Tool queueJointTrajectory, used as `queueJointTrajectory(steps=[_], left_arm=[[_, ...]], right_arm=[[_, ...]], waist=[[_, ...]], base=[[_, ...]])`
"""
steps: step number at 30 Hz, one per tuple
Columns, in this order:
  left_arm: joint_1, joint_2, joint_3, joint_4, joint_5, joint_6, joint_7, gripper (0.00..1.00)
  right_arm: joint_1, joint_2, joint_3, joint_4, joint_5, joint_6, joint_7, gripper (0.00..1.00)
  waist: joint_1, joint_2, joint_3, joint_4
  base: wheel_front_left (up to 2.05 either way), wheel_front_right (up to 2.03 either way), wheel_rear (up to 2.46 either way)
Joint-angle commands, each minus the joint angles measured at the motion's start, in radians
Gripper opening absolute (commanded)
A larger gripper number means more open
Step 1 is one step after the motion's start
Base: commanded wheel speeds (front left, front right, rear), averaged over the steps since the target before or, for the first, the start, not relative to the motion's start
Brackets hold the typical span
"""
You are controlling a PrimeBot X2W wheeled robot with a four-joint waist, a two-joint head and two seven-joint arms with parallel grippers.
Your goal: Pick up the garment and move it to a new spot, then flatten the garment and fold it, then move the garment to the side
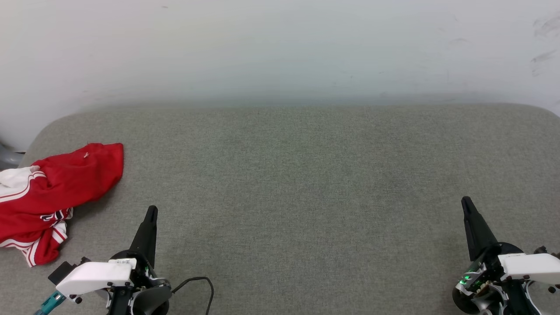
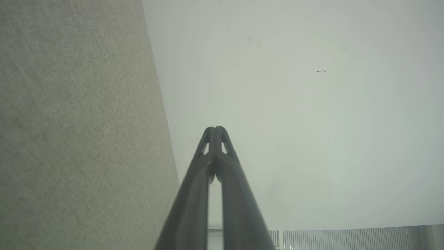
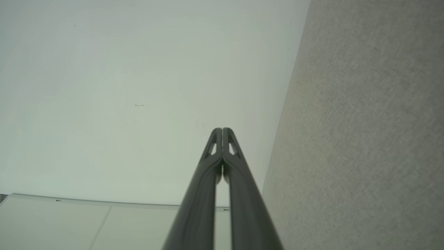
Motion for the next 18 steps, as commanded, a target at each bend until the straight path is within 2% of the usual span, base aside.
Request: queueJointTrajectory(steps=[1,18], left_arm=[[-0.005,-0.003,0.002,-0.001,0.001,-0.003,0.002,0.00],[-0.005,-0.003,0.002,-0.001,0.001,-0.003,0.002,0.00]], right_arm=[[-0.012,0.004,0.000,0.001,-0.005,0.000,0.002,0.00],[-0.012,0.004,0.000,0.001,-0.005,0.000,0.002,0.00]], waist=[[0.0000,0.0000,0.000,0.000],[0.0000,0.0000,0.000,0.000]], base=[[0.00,0.00,0.00],[0.00,0.00,0.00]])
